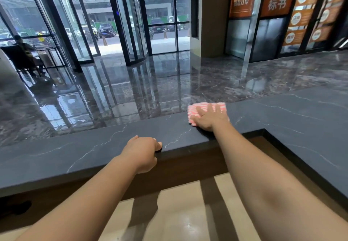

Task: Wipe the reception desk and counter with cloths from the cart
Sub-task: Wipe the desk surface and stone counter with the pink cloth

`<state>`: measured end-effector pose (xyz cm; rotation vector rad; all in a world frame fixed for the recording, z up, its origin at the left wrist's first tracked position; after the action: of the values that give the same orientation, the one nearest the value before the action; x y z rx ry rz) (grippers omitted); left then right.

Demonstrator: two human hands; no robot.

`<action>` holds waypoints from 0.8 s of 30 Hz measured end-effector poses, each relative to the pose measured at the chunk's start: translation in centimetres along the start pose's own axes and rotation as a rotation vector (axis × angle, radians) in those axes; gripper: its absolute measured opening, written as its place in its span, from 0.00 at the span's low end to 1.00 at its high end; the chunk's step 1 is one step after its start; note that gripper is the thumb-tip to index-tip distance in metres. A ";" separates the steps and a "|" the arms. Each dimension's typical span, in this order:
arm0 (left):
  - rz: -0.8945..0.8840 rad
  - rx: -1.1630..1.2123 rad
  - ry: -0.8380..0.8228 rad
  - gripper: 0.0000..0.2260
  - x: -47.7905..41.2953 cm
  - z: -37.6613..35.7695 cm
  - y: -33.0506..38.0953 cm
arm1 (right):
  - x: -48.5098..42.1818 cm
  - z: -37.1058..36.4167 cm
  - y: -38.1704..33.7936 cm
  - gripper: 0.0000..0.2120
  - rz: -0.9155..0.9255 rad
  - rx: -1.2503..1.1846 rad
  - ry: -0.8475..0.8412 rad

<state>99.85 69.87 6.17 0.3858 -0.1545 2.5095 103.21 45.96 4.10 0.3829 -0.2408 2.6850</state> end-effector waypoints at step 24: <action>0.063 -0.015 -0.046 0.25 1.0 -0.2 0.5 | 4.0 0.7 4.2 0.22 -0.083 -0.134 0.184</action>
<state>98.67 70.03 6.26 0.4390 -0.2068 2.5605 98.06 43.54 5.57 0.1015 -0.3398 2.5841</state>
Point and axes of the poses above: each hand's wrist, its own x-axis away from the middle knuckle, its own z-axis out of the back of the hand, y = z × x, the point moved 9 cm from there along -x, towards the middle knuckle, and after that the axes turned 9 degrees about -y, right-handed, at the moved point
